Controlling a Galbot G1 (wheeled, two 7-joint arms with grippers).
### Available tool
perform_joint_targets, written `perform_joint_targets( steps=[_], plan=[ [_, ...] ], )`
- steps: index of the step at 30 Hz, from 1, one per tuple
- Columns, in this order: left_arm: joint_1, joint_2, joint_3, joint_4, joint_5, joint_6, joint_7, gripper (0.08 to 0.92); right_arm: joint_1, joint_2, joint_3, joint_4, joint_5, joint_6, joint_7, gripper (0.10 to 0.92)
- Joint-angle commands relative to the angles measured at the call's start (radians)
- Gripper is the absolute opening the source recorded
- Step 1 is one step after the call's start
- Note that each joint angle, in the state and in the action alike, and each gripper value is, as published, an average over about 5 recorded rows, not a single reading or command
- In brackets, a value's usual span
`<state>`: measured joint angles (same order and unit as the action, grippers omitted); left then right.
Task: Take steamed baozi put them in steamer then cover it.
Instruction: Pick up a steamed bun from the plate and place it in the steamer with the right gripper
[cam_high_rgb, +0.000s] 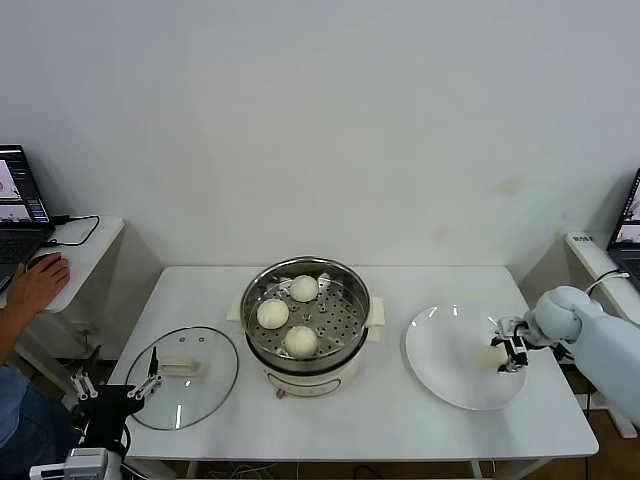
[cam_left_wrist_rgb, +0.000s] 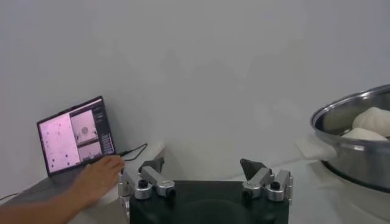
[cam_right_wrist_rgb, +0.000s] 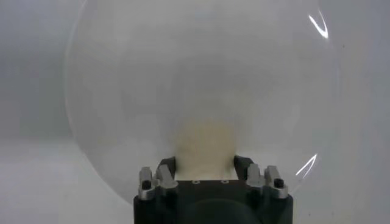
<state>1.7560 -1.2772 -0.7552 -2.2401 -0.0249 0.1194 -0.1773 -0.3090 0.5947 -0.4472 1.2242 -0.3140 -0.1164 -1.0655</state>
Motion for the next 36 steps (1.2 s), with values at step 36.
perform_joint_targets(
  steps=[36],
  plan=[
    [-0.019, -0.003, 0.011, -0.03, 0.003, -0.006, -0.003, 0.823, 0.928, 0.332, -0.771, 0.369, 0.793, -0.489, 0.174, 0.56]
  ],
)
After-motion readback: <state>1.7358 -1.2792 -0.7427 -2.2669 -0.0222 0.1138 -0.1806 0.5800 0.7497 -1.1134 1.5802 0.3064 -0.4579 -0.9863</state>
